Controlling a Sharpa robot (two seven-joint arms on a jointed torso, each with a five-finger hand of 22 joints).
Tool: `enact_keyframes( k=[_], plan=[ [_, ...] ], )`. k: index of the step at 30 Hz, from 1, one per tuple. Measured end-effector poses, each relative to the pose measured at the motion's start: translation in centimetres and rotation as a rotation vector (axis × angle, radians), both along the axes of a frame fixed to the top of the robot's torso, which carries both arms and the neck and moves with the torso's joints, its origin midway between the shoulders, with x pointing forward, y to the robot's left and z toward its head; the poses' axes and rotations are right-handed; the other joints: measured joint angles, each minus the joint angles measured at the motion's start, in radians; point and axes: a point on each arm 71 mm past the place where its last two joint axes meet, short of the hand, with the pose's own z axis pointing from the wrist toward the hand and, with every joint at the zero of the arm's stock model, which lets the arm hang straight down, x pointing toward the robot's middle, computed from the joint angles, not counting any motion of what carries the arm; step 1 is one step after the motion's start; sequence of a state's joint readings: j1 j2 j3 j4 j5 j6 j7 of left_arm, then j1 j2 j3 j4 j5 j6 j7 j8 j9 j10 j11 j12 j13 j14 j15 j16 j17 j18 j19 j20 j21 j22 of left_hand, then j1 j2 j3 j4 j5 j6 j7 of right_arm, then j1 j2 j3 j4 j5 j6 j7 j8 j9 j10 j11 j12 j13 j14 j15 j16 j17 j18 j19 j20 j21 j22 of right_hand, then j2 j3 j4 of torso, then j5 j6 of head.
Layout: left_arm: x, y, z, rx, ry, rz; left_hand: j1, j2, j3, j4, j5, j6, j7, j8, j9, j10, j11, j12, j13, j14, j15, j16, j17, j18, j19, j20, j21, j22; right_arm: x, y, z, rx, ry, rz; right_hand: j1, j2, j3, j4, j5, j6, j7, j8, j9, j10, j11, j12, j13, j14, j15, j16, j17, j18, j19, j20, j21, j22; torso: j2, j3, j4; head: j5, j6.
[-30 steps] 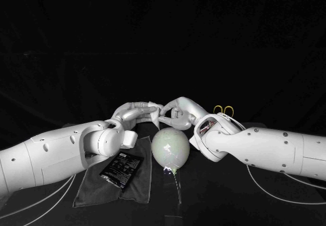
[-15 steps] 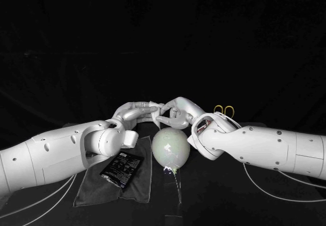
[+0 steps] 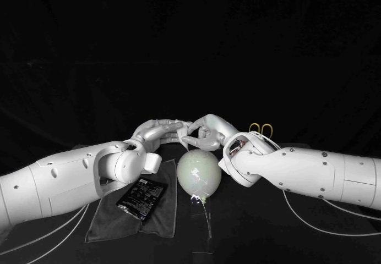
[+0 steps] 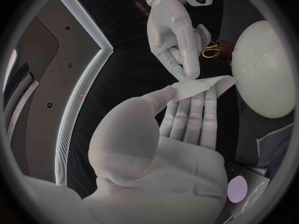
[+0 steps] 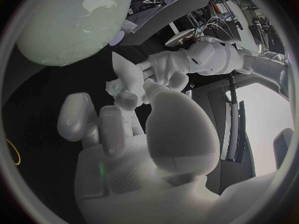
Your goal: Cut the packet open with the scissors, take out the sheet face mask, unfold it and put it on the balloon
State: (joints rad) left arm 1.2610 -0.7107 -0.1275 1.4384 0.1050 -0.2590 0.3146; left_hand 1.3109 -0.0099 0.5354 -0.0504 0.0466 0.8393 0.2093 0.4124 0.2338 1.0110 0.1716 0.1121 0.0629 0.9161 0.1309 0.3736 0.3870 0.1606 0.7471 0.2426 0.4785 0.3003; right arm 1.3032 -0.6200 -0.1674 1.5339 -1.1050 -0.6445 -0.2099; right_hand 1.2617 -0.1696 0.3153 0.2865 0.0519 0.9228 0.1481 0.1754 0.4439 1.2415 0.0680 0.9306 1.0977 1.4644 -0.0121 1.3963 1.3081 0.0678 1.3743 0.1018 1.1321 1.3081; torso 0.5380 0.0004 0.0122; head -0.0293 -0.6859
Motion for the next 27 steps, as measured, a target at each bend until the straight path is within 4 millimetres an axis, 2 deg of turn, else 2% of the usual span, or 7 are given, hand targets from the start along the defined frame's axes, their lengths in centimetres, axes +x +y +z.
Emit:
enact_keyframes(
  k=[5,10,12,15,21,23,27],
  plan=[
    [-0.05,-0.09,0.0,-0.005,0.002,-0.013,-0.033,-0.017,-0.005,0.051,0.0,0.004,0.004,-0.016,-0.011,-0.014,0.007,-0.031,-0.003,-0.02,0.013,-0.039,-0.019,0.0,-0.016,0.024,-0.059,-0.043,0.15,-0.11,-0.06,0.002,0.005,-0.008,-0.009,-0.001,-0.01,0.003,0.0,-0.006,0.003,-0.004,-0.002,-0.007,0.0,-0.004,-0.003,0.004,0.004,-0.004,0.0,0.011,-0.001,-0.001,-0.006,0.0,0.0,0.0001,0.0004,-0.001,0.001],
    [-0.09,-0.13,0.0,-0.011,0.003,-0.026,-0.073,-0.031,-0.036,0.105,0.0,0.004,0.004,-0.039,-0.023,-0.032,0.014,-0.046,-0.001,-0.037,0.02,-0.066,-0.032,0.002,-0.021,0.04,-0.105,-0.078,0.25,-0.15,-0.1,0.006,0.011,-0.013,-0.009,-0.001,-0.013,0.0,0.0,-0.006,0.003,-0.004,-0.002,-0.007,0.0,-0.002,-0.001,0.004,0.004,-0.004,0.0,0.011,-0.001,-0.001,-0.003,0.0,0.001,0.0,0.0011,-0.001,0.001],
    [-0.09,-0.13,0.0,-0.013,0.004,-0.03,-0.073,-0.031,-0.04,0.117,0.0,0.008,0.008,-0.045,-0.026,-0.032,0.014,-0.046,0.0,-0.037,0.02,-0.072,-0.035,0.011,-0.021,0.04,-0.117,-0.088,0.28,-0.12,-0.11,0.009,0.013,-0.016,0.009,0.017,-0.013,0.0,0.0,0.0,-0.003,-0.004,-0.001,-0.007,0.0,0.01,0.003,0.004,0.004,0.001,-0.001,0.011,-0.001,-0.001,0.009,0.0,0.001,0.0,0.0011,-0.002,0.001],
    [-0.11,-0.14,0.0,-0.015,0.005,-0.036,-0.073,-0.031,-0.046,0.13,0.0,0.015,0.007,-0.05,-0.029,-0.032,0.014,-0.046,0.0,-0.037,0.02,-0.079,-0.038,0.011,-0.018,0.043,-0.132,-0.101,0.32,-0.09,-0.13,0.014,0.016,-0.02,0.031,0.039,-0.008,-0.004,0.0,0.021,-0.009,0.009,-0.002,0.002,-0.009,0.025,0.01,0.004,0.004,0.011,-0.001,0.011,0.004,-0.001,0.023,-0.001,0.001,-0.0001,0.0013,-0.003,0.001],
    [-0.14,-0.21,0.01,-0.019,0.008,-0.047,-0.073,-0.031,-0.052,0.146,0.0,0.018,0.01,-0.055,-0.033,-0.032,0.014,-0.046,-0.001,-0.037,0.02,-0.085,-0.042,0.011,-0.014,0.047,-0.147,-0.114,0.38,-0.12,-0.17,0.023,0.02,-0.028,0.057,0.065,0.003,-0.016,0.0,0.046,-0.018,0.023,0.002,0.014,-0.019,0.042,0.017,0.003,0.003,0.023,-0.001,0.01,0.013,-0.007,0.043,-0.001,0.0,-0.0003,0.0013,-0.004,0.001],
    [-0.16,-0.25,0.01,-0.02,0.009,-0.051,-0.073,-0.031,-0.059,0.153,0.0,0.018,0.011,-0.061,-0.035,-0.032,0.014,-0.046,-0.001,-0.037,0.02,-0.091,-0.045,0.011,-0.014,0.047,-0.155,-0.121,0.4,-0.16,-0.17,0.026,0.021,-0.032,0.074,0.082,0.013,-0.026,0.0,0.066,-0.025,0.036,0.007,0.026,-0.025,0.056,0.024,-0.002,-0.002,0.032,-0.001,0.01,0.026,-0.01,0.058,-0.001,0.0,-0.0004,0.0013,-0.004,0.001],
    [-0.19,-0.29,0.01,-0.023,0.01,-0.057,-0.073,-0.031,-0.065,0.164,0.0,0.018,0.011,-0.068,-0.039,-0.034,0.016,-0.046,0.0,-0.037,0.02,-0.099,-0.049,0.011,-0.011,0.044,-0.167,-0.131,0.43,-0.24,-0.17,0.031,0.024,-0.038,0.084,0.092,0.019,-0.032,0.0,0.081,-0.034,0.046,0.01,0.033,-0.032,0.059,0.027,0.002,-0.01,0.037,-0.001,0.01,0.031,-0.015,0.067,0.0,0.0,-0.0003,0.0012,-0.004,0.001]
  ],
)
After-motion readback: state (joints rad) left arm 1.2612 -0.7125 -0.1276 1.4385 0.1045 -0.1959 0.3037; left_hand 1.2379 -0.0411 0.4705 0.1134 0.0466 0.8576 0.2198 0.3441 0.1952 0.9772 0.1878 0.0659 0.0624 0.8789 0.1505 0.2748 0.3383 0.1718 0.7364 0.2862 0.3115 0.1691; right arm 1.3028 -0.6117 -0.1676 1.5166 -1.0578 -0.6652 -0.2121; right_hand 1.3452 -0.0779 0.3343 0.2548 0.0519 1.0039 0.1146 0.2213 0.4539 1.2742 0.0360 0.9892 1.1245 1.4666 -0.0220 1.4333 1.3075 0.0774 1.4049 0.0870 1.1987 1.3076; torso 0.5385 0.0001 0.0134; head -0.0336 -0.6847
